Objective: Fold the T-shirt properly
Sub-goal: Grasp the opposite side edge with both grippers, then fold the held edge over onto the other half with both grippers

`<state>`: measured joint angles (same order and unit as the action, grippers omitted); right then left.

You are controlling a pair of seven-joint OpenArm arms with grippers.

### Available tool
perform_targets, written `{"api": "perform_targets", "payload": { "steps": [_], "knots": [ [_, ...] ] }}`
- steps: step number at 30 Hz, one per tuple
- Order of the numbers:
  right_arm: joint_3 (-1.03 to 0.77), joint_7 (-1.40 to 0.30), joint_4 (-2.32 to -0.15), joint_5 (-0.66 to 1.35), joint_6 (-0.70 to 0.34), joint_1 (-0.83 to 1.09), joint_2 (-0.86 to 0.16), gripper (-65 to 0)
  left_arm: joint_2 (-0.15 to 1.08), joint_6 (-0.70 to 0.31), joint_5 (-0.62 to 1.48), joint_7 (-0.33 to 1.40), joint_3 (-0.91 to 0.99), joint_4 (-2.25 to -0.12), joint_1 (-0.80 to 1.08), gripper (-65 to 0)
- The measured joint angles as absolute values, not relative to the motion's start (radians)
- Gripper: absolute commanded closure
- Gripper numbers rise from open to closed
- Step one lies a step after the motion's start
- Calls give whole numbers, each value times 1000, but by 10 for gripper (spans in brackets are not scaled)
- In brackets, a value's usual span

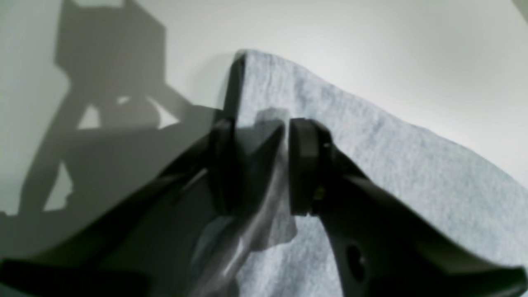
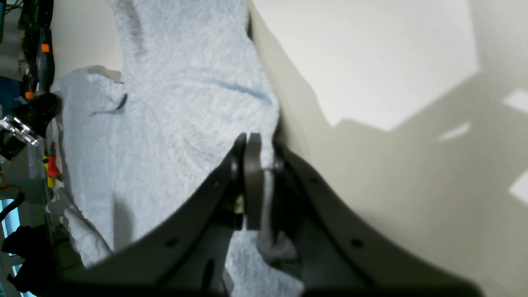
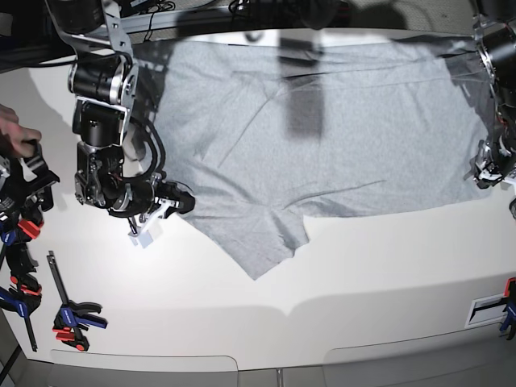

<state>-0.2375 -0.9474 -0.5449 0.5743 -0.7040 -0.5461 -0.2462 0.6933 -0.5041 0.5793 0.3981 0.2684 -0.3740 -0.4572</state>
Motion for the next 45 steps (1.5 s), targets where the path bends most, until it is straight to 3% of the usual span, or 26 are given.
{"api": "perform_targets", "payload": {
  "steps": [4, 11, 16, 20, 27, 34, 45],
  "knots": [
    [-237, -948, -545, 586, -704, -546, -247, 0, 693, -506, 601, 405, 268, -374, -457, 0],
    [-236, -1061, -619, 780, -689, -529, -250, 0, 702, -508, 662, 423, 268, -375, -455, 0],
    [-236, -1146, -753, 884, -689, -510, -249, 0, 767, -636, 816, 533, 268, -376, -455, 0],
    [-236, -1240, -899, 984, -689, -406, -249, 0, 796, -688, 948, 627, 268, -382, -418, 0],
    [-245, -1278, -1208, 1022, -689, -194, -249, 0, 820, -686, 1110, 773, 268, -393, -340, 0],
    [-411, -1291, -1363, 1024, -689, -66, -247, 0, 851, -686, 1172, 820, 269, -493, -235, 0],
    [-624, -1398, -1377, 1078, -690, -10, -244, 0, 857, -690, 1174, 889, 277, -595, -133, 0]
  ]
}}
